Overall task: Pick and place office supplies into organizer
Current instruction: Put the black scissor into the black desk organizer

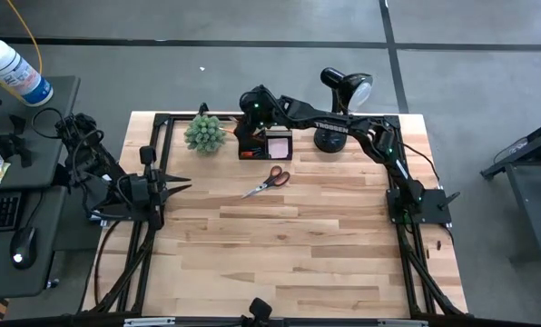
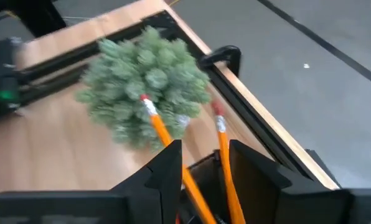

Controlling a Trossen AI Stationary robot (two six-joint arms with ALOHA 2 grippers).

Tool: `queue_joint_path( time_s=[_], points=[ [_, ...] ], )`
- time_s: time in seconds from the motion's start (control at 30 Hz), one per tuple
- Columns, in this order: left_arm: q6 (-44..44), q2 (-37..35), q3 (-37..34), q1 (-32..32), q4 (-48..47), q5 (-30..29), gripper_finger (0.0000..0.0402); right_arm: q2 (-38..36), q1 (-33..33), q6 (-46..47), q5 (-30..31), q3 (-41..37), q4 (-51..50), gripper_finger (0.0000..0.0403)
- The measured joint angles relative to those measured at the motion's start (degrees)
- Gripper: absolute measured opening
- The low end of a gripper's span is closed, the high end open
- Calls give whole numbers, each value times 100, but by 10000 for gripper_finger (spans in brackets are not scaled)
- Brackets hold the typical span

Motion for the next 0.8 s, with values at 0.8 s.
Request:
queue_joint_path(
  time_s=[0.8],
  points=[
    [-1487,144,-1,79,-616,-45,42,-564,1175,-3542,-706,1003,-4539,118]
  ],
)
